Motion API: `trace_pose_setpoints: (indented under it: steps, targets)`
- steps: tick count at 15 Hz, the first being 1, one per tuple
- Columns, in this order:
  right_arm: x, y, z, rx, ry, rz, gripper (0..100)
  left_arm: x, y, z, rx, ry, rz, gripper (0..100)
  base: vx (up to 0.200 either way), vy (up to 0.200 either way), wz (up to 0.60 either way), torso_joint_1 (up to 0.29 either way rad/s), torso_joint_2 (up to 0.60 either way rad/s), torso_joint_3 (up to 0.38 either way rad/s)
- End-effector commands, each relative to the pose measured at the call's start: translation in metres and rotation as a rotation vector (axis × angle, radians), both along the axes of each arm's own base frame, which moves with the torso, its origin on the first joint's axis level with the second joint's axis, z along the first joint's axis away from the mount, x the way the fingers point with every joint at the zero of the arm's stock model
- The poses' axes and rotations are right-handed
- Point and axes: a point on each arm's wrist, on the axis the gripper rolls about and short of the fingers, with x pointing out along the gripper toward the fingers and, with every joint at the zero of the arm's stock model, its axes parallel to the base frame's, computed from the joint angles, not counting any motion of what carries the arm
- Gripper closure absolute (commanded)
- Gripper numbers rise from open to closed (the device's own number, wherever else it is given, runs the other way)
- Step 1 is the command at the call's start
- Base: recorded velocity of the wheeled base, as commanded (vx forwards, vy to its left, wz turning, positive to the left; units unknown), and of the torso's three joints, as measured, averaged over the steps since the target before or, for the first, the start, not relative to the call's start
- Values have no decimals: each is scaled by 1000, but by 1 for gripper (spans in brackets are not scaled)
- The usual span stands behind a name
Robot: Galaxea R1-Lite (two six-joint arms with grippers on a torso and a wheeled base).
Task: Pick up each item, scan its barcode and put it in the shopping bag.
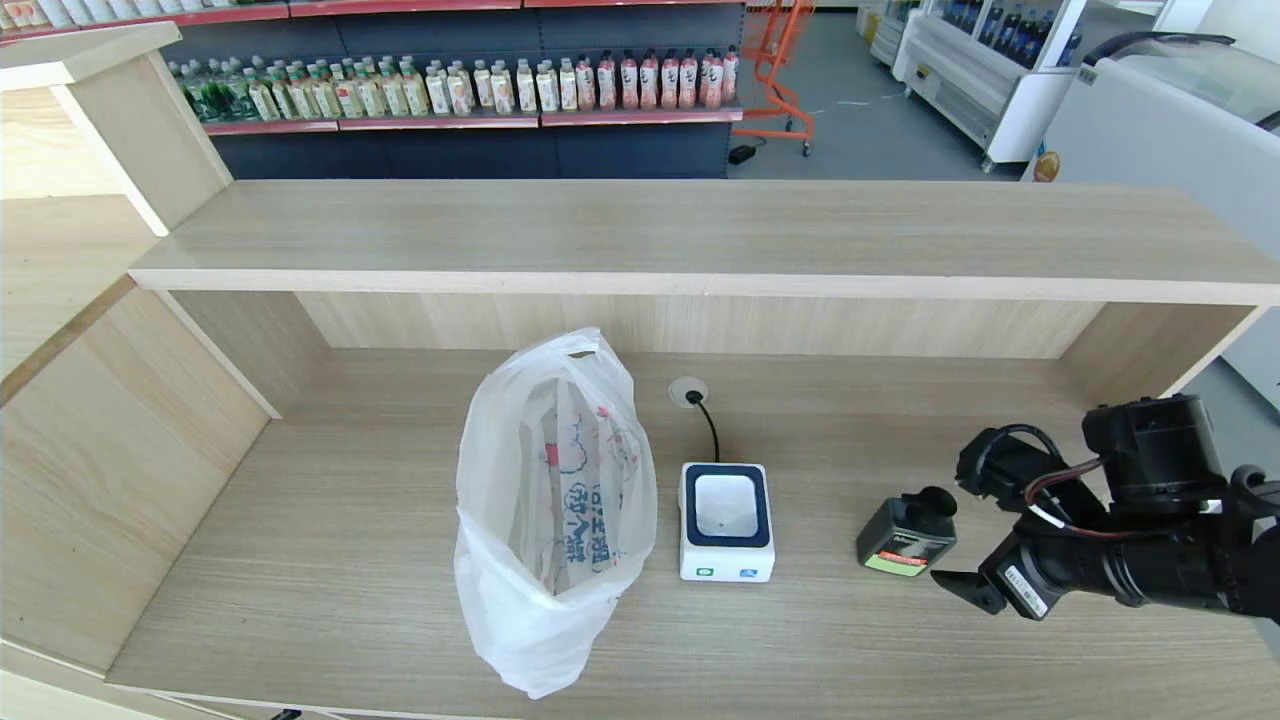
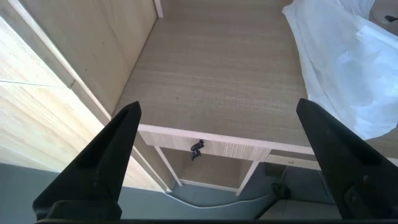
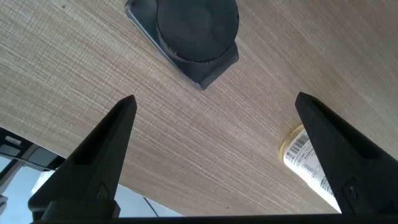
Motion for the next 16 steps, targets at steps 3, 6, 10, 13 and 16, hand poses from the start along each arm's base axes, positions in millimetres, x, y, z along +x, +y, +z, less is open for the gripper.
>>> trace_pose_setpoints:
  steps: [3,6,10,13,16]
  targets:
    - [13,11,-24,3,43,52,0,0,0,0,0,1,1,0,0,0,0,0,0,0]
    - [21,16,-29,58,30,116,0,0,0,0,0,1,1,0,0,0,0,0,0,0]
    - [30,21,-35,80,18,149,0,0,0,0,0,1,1,0,0,0,0,0,0,0]
    - [36,26,-33,105,-12,179,100,0,0,0,0,1,1,0,0,0,0,0,0,0]
    - [43,31,-32,111,-42,198,100,0,0,0,0,1,1,0,0,0,0,0,0,0]
